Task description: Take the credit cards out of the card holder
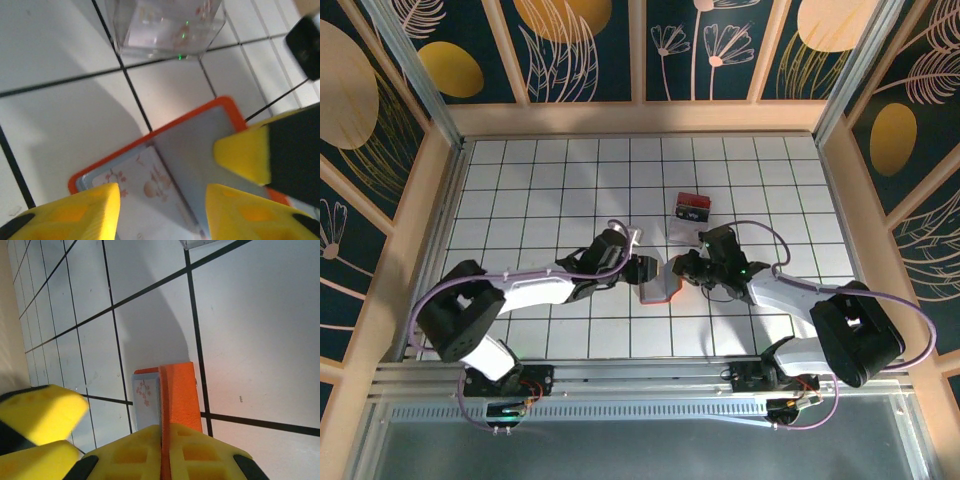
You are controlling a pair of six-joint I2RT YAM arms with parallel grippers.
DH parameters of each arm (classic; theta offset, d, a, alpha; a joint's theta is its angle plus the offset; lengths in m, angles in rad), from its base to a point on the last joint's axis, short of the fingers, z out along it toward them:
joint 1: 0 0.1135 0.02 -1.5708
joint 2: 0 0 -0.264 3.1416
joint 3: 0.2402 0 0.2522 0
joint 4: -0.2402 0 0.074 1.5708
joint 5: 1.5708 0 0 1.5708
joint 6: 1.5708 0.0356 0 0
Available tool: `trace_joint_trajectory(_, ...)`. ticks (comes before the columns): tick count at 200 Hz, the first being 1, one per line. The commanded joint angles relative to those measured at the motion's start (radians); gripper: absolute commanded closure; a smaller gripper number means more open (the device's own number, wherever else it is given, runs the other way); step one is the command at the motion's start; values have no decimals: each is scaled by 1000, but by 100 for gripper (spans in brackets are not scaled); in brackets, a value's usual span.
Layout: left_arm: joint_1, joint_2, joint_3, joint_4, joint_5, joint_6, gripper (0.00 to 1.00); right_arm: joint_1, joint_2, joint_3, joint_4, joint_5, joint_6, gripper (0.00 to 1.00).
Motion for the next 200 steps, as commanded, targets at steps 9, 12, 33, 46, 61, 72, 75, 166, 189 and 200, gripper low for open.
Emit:
trace_joint_trajectory(9, 0, 69, 54, -53, 72, 63, 57, -17, 15, -21, 53, -4, 2, 100)
trace_joint_trajectory(12, 0, 74, 55, -57, 74, 64, 57, -18, 16, -24, 59, -4, 0, 100)
trace_joint_trajectory(33, 0, 78, 58, -76, 50, 76, 58, -32, 27, -60, 145, -40, 22, 100)
trace_joint_trajectory(46, -1, 68, 69, -93, 19, 85, 58, -50, 36, -83, 231, -61, 49, 100)
trace_joint_trajectory(61, 0, 59, 83, -108, -6, 90, 57, -50, 56, -99, 326, -80, 78, 100)
trace_joint_trajectory(72, 0, 56, 90, -114, -24, 92, 57, -49, 76, -100, 390, -96, 95, 100)
trace_joint_trajectory(75, -1, 54, 92, -117, -27, 93, 58, -49, 83, -99, 406, -99, 99, 100)
trace_joint_trajectory(166, 0, 94, 115, -133, -129, 90, 67, -49, 213, 13, 367, -114, 59, 100)
trace_joint_trajectory(189, 0, 125, 121, -131, -119, 91, 69, -49, 208, 25, 265, -71, 30, 95)
trace_joint_trajectory(200, 1, 152, 122, -136, -120, 98, 70, -49, 195, 30, 216, -40, 14, 87)
